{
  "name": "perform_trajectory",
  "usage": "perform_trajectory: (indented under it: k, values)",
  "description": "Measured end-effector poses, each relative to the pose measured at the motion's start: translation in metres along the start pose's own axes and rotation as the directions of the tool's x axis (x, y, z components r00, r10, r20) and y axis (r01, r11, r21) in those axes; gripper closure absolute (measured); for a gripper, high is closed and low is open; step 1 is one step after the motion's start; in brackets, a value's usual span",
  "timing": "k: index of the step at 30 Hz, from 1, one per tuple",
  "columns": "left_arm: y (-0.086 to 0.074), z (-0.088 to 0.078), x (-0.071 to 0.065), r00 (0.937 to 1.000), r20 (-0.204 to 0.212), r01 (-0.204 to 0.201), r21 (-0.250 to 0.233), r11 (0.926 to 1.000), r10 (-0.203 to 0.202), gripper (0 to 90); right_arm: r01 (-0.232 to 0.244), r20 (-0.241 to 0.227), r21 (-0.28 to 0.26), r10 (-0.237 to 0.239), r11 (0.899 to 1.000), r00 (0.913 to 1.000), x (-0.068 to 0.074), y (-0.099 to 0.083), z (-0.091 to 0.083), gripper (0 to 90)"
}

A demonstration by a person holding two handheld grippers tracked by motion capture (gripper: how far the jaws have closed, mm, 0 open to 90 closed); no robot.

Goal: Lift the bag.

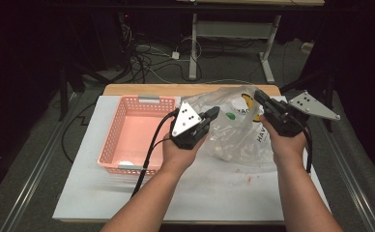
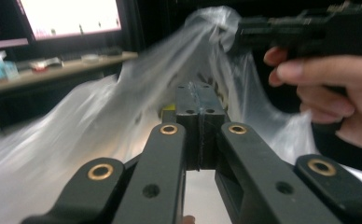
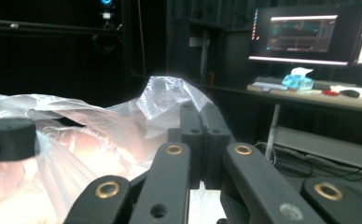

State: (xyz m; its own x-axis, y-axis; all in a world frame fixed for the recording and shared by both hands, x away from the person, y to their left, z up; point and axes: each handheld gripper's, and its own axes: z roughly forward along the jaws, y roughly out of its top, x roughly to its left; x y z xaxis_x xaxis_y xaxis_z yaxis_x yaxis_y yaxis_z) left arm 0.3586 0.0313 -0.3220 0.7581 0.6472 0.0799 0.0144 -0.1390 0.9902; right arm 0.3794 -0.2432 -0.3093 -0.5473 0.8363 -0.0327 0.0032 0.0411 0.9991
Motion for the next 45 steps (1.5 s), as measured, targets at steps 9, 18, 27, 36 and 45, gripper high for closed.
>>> perform_trajectory:
  k: [9, 18, 27, 36, 45]
  values:
    - [0.048, 0.013, 0.015, 0.9992, -0.026, -0.033, -0.073, 0.9968, 0.031, 88.7, 0.022, 0.038, -0.058, -0.019, 0.998, 0.9991, -0.012, 0.035, 0.011, 90.0]
    - [0.089, 0.019, 0.027, 0.9981, -0.043, -0.049, -0.122, 0.9913, 0.044, 88.7, 0.031, 0.059, -0.108, -0.025, 0.994, 0.9979, -0.018, 0.068, 0.011, 90.0]
    - [0.078, 0.035, 0.024, 0.9986, -0.033, -0.043, -0.082, 0.9957, 0.040, 88.6, 0.030, 0.083, -0.091, -0.022, 0.995, 0.9963, -0.028, 0.059, 0.009, 90.0]
    - [0.051, 0.035, 0.032, 0.9993, -0.029, 0.022, -0.016, 0.9996, -0.022, 82.3, 0.002, 0.101, -0.001, -0.002, 1.000, 0.9948, -0.037, 0.017, 0.010, 90.0]
    - [0.038, -0.010, 0.033, 0.9990, -0.036, 0.027, -0.004, 0.9996, -0.027, 52.6, 0.008, 0.099, 0.034, -0.012, 0.999, 0.9950, -0.038, 0.006, 0.016, 90.0]
